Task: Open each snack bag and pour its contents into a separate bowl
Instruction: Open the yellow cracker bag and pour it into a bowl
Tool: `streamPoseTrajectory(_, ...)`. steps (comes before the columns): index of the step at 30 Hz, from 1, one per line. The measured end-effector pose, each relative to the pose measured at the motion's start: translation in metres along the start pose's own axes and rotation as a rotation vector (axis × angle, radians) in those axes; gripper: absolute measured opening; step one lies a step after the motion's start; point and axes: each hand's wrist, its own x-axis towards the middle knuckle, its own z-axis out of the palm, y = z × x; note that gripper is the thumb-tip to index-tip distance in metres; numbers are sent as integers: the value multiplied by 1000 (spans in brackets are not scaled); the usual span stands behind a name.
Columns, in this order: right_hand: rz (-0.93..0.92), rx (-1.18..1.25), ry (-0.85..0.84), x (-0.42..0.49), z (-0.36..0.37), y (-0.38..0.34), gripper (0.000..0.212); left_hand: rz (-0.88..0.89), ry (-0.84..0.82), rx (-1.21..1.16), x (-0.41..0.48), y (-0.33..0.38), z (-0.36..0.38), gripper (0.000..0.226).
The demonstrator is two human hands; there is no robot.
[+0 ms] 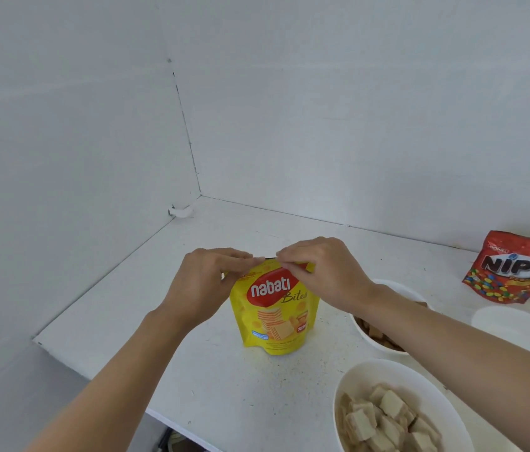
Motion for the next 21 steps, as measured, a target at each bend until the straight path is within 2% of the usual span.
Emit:
streamPoseTrajectory(5, -13, -26, -63, 4, -2, 1, 8, -33, 40, -45, -1, -2, 1, 22)
streamPoseTrajectory(8, 36, 18, -107, 7, 1, 2, 0, -107, -32, -51, 3, 0, -1, 7)
streamPoseTrajectory(10, 58, 26, -122, 8, 4, 0, 6, -152, -63, -90, 7, 3, -3, 3)
streamPoseTrajectory(21, 69, 31, -136, 12, 15, -2, 4, -307, -196, -254, 25, 2, -11, 12)
